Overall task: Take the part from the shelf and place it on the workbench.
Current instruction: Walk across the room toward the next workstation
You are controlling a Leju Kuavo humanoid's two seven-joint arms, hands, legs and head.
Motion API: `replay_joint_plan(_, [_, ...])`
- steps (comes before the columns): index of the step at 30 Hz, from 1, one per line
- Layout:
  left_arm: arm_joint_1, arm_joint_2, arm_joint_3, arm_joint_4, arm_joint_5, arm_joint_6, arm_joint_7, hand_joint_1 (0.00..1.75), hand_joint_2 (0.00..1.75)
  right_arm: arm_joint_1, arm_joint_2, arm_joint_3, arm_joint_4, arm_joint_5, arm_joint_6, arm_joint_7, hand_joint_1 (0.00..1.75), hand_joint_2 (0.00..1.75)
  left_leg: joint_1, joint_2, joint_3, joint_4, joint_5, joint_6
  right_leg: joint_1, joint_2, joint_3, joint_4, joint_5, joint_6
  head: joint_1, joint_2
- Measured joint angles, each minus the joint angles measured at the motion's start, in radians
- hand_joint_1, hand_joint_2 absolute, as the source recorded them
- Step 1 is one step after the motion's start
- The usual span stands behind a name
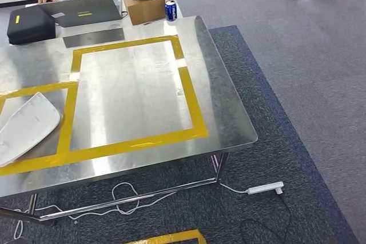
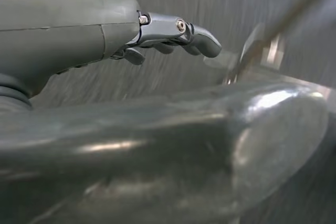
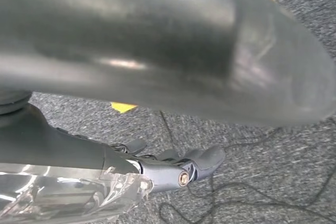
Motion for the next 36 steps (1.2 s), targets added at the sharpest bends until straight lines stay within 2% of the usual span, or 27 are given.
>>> replay_joint_plan(1, [0.001, -0.004, -0.021, 0.024, -0.036, -0.006, 0.013, 0.0, 0.0, 0.0, 0.0, -0.001, 0.0, 0.003, 0.0, 0.004, 0.0, 0.0, 0.0, 0.0, -0.025, 0.059, -0.024, 0.0, 0.001, -0.001, -0.009, 0.0, 0.006, -0.001, 0.0, 0.0])
replay_joint_plan(2, [0.003, -0.007, -0.044, 0.045, -0.075, -0.007, 0.027, 0.0, 0.0, -0.001, 0.0, -0.002, 0.0, 0.007, 0.001, 0.007, 0.0, 0.0, 0.0, 0.0, -0.035, 0.089, -0.027, 0.001, 0.003, -0.001, -0.018, 0.0, 0.013, -0.001, 0.0, 0.0])
replay_joint_plan(3, [0.005, -0.008, -0.069, 0.064, -0.121, -0.005, 0.043, 0.0, 0.0, -0.001, 0.0, -0.002, 0.0, 0.012, 0.002, 0.01, 0.0, 0.0, 0.0, 0.0, -0.026, 0.079, -0.009, 0.003, 0.003, -0.001, -0.026, 0.0, 0.02, 0.0, 0.0, 0.0])
replay_joint_plan(5, [0.008, -0.009, -0.129, 0.099, -0.212, -0.001, 0.069, 0.0, 0.0, -0.002, 0.0, -0.003, 0.0, 0.023, 0.006, 0.017, 0.0, 0.0, 0.0, 0.0, 0.04, -0.035, 0.057, 0.009, 0.002, -0.001, -0.041, 0.001, 0.036, 0.006, 0.0, 0.0])
replay_joint_plan(7, [0.006, -0.01, -0.188, 0.127, -0.261, -0.003, 0.078, 0.0, 0.0, -0.003, 0.0, -0.003, 0.0, 0.031, 0.011, 0.022, 0.0, 0.0, -0.001, -0.001, 0.104, -0.159, 0.096, 0.015, 0.004, 0.0, -0.054, 0.002, 0.053, 0.017, 0.0, 0.0])
replay_joint_plan(9, [0.004, -0.013, -0.227, 0.148, -0.269, -0.006, 0.077, 0.0, 0.0, -0.004, 0.0, -0.003, 0.0, 0.034, 0.015, 0.025, 0.0, 0.0, -0.005, -0.002, 0.115, -0.196, 0.104, 0.022, 0.004, 0.001, -0.059, -0.002, 0.073, 0.031, 0.0, 0.0])
replay_joint_plan(11, [0.006, -0.016, -0.251, 0.164, -0.271, -0.009, 0.074, 0.0, 0.0, -0.001, 0.0, -0.003, 0.0, 0.035, 0.018, 0.027, 0.0, 0.0, -0.006, -0.001, 0.099, -0.195, 0.121, 0.033, 0.0, 0.0, -0.062, -0.009, 0.083, 0.046, -0.001, 0.0])
replay_joint_plan(12, [0.006, -0.018, -0.26, 0.17, -0.274, -0.01, 0.074, 0.0, 0.0, 0.0, 0.0, -0.003, 0.0, 0.036, 0.018, 0.029, 0.0, 0.0, -0.005, 0.0, 0.09, -0.197, 0.132, 0.041, -0.002, 0.0, -0.069, 0.001, 0.065, 0.051, 0.001, 0.0])
replay_joint_plan(13, [0.005, -0.019, -0.268, 0.176, -0.277, -0.013, 0.074, 0.0, 0.0, 0.001, 0.0, -0.003, 0.0, 0.037, 0.018, 0.03, 0.0, 0.0, -0.004, 0.001, 0.079, -0.198, 0.145, 0.048, -0.003, -0.001, -0.081, 0.031, 0.029, 0.056, 0.003, 0.0])
replay_joint_plan(15, [0.005, -0.019, -0.282, 0.184, -0.283, -0.022, 0.074, 0.0, 0.0, 0.001, 0.0, -0.003, 0.0, 0.04, 0.019, 0.032, 0.0, 0.0, -0.005, 0.002, 0.053, -0.197, 0.167, 0.055, -0.003, -0.002, -0.114, 0.153, -0.074, 0.062, 0.008, 0.0])
replay_joint_plan(16, [0.005, -0.018, -0.287, 0.188, -0.286, -0.028, 0.075, 0.0, 0.0, 0.001, 0.0, -0.003, 0.0, 0.042, 0.02, 0.033, 0.0, 0.0, -0.006, 0.003, 0.039, -0.196, 0.178, 0.056, -0.003, -0.002, -0.125, 0.219, -0.11, 0.064, 0.009, 0.0])
replay_joint_plan(17, [0.006, -0.018, -0.292, 0.191, -0.291, -0.032, 0.076, 0.0, 0.0, 0.0, 0.0, -0.003, 0.0, 0.043, 0.02, 0.035, 0.0, 0.0, -0.008, 0.004, 0.025, -0.195, 0.188, 0.056, -0.002, -0.002, -0.125, 0.264, -0.125, 0.065, 0.009, 0.0])
replay_joint_plan(18, [0.006, -0.018, -0.296, 0.195, -0.295, -0.034, 0.078, 0.0, 0.0, 0.0, 0.0, -0.003, 0.0, 0.045, 0.02, 0.037, 0.0, 0.0, -0.009, 0.004, 0.012, -0.194, 0.199, 0.056, -0.002, -0.002, -0.108, 0.275, -0.119, 0.064, 0.008, 0.0])
replay_joint_plan(19, [0.006, -0.018, -0.299, 0.198, -0.298, -0.034, 0.08, 0.0, 0.0, 0.0, 0.0, -0.003, 0.0, 0.046, 0.02, 0.038, 0.0, 0.0, -0.01, 0.004, 0.0, -0.194, 0.208, 0.054, -0.001, -0.002, -0.071, 0.246, -0.098, 0.061, 0.009, 0.0])
replay_joint_plan(20, [0.006, -0.018, -0.3, 0.2, -0.299, -0.033, 0.083, 0.0, 0.0, 0.0, 0.0, -0.003, 0.0, 0.046, 0.02, 0.039, 0.0, 0.0, -0.011, 0.004, -0.009, -0.193, 0.216, 0.052, 0.0, -0.002, -0.014, 0.179, -0.076, 0.057, 0.008, 0.0])
replay_joint_plan(22, [0.006, -0.018, -0.3, 0.204, -0.296, -0.029, 0.09, 0.0, 0.0, -0.004, 0.0, -0.004, 0.0, 0.049, 0.02, 0.038, 0.0, 0.0, -0.013, 0.004, -0.02, -0.192, 0.231, 0.044, 0.004, -0.002, 0.1, 0.025, -0.067, 0.047, 0.008, 0.0])
replay_joint_plan(23, [0.005, -0.018, -0.3, 0.205, -0.293, -0.028, 0.094, 0.0, 0.0, -0.006, 0.0, -0.004, 0.0, 0.05, 0.02, 0.037, 0.0, 0.0, -0.014, 0.004, -0.023, -0.192, 0.238, 0.039, 0.006, -0.001, 0.132, -0.027, -0.071, 0.043, 0.008, 0.0])
replay_joint_plan(24, [0.004, -0.017, -0.299, 0.206, -0.288, -0.029, 0.097, 0.0, 0.0, -0.007, 0.0, -0.004, 0.0, 0.052, 0.021, 0.037, 0.0, 0.0, -0.013, 0.004, -0.025, -0.192, 0.245, 0.033, 0.009, -0.001, 0.142, -0.05, -0.076, 0.039, 0.009, 0.0])
replay_joint_plan(26, [0.004, -0.016, -0.299, 0.208, -0.281, -0.033, 0.101, 0.0, 0.0, -0.005, 0.0, -0.004, 0.0, 0.053, 0.021, 0.036, 0.0, 0.0, -0.012, 0.003, -0.029, -0.193, 0.253, 0.022, 0.009, -0.004, 0.13, -0.056, -0.064, 0.026, 0.011, 0.0])
replay_joint_plan(27, [0.005, -0.016, -0.298, 0.209, -0.277, -0.036, 0.102, 0.0, 0.0, -0.005, 0.001, -0.004, 0.0, 0.054, 0.021, 0.036, 0.0, 0.0, -0.011, 0.003, -0.036, -0.183, 0.237, 0.016, 0.008, -0.005, 0.121, -0.057, -0.055, 0.017, 0.01, 0.0])
replay_joint_plan(28, [0.006, -0.016, -0.298, 0.21, -0.275, -0.038, 0.103, 0.0, 0.0, -0.005, 0.001, -0.004, 0.0, 0.054, 0.021, 0.036, 0.0, 0.0, -0.01, 0.002, -0.049, -0.158, 0.205, 0.009, 0.005, -0.007, 0.112, -0.059, -0.044, 0.009, 0.007, 0.0])
replay_joint_plan(29, [0.006, -0.017, -0.298, 0.212, -0.273, -0.04, 0.105, 0.0, 0.0, -0.006, 0.001, -0.004, 0.0, 0.054, 0.021, 0.036, 0.0, 0.0, -0.009, 0.002, -0.067, -0.111, 0.156, 0.004, 0.004, -0.009, 0.1, -0.06, -0.032, 0.003, 0.004, 0.0])
replay_joint_plan(31, [0.005, -0.017, -0.297, 0.214, -0.271, -0.042, 0.106, 0.0, 0.0, -0.005, 0.001, -0.004, 0.0, 0.054, 0.021, 0.035, 0.0, 0.0, -0.007, 0.002, -0.106, 0.018, 0.066, -0.004, 0.004, -0.01, 0.074, -0.059, -0.009, 0.0, 0.001, 0.0])
replay_joint_plan(32, [0.004, -0.017, -0.297, 0.214, -0.27, -0.042, 0.107, 0.0, 0.0, -0.005, 0.001, -0.004, 0.0, 0.054, 0.021, 0.036, 0.0, 0.0, -0.006, 0.002, -0.114, 0.069, 0.049, -0.007, 0.004, -0.011, 0.058, -0.058, 0.002, 0.002, 0.001, 0.0])
replay_joint_plan(33, [0.004, -0.016, -0.297, 0.214, -0.27, -0.042, 0.107, 0.0, 0.0, -0.004, 0.001, -0.004, 0.0, 0.054, 0.021, 0.036, 0.0, 0.0, -0.005, 0.002, -0.108, 0.091, 0.057, -0.009, 0.003, -0.011, 0.043, -0.056, 0.013, 0.004, 0.001, 0.0])
replay_joint_plan(34, [0.004, -0.016, -0.297, 0.214, -0.27, -0.043, 0.108, 0.0, 0.0, -0.004, 0.001, -0.004, 0.0, 0.054, 0.023, 0.036, 0.0, 0.0, -0.004, 0.002, -0.084, 0.078, 0.083, -0.011, 0.001, -0.012, 0.028, -0.054, 0.023, 0.008, 0.0, 0.0])
replay_joint_plan(36, [0.002, -0.015, -0.296, 0.214, -0.277, -0.043, 0.11, 0.0, 0.0, -0.005, 0.002, -0.004, 0.0, 0.056, 0.028, 0.035, 0.0, 0.0, 0.0, 0.002, 0.01, -0.04, 0.134, -0.015, -0.001, -0.011, -0.001, -0.046, 0.043, 0.017, 0.0, 0.0])
